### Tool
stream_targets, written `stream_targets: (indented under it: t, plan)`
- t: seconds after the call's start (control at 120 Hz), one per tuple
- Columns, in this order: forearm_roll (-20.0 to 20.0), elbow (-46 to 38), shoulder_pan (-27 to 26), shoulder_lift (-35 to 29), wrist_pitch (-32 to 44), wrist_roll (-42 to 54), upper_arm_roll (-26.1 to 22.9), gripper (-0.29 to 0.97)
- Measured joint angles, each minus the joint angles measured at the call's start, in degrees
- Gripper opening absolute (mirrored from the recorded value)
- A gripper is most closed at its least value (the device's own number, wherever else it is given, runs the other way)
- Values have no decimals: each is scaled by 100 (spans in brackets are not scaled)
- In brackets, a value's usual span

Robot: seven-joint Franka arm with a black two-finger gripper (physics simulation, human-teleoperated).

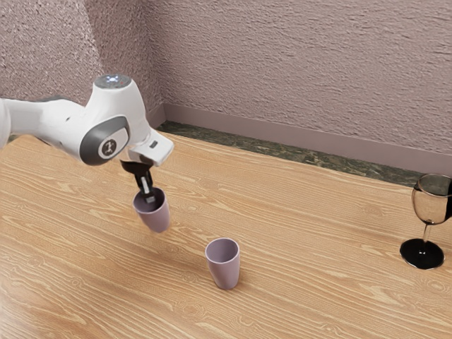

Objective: Place the left cup onto the right cup

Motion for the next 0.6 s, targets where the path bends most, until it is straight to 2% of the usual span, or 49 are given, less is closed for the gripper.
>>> stream_targets:
  t: [0.125,0.442,0.6]
  plan:
    - [107,368,-83,17,-142,-106,-14,-10]
    - [171,606,-463,230,-60,-336,2,-11]
    - [159,674,-1015,346,113,-426,-11,-11]
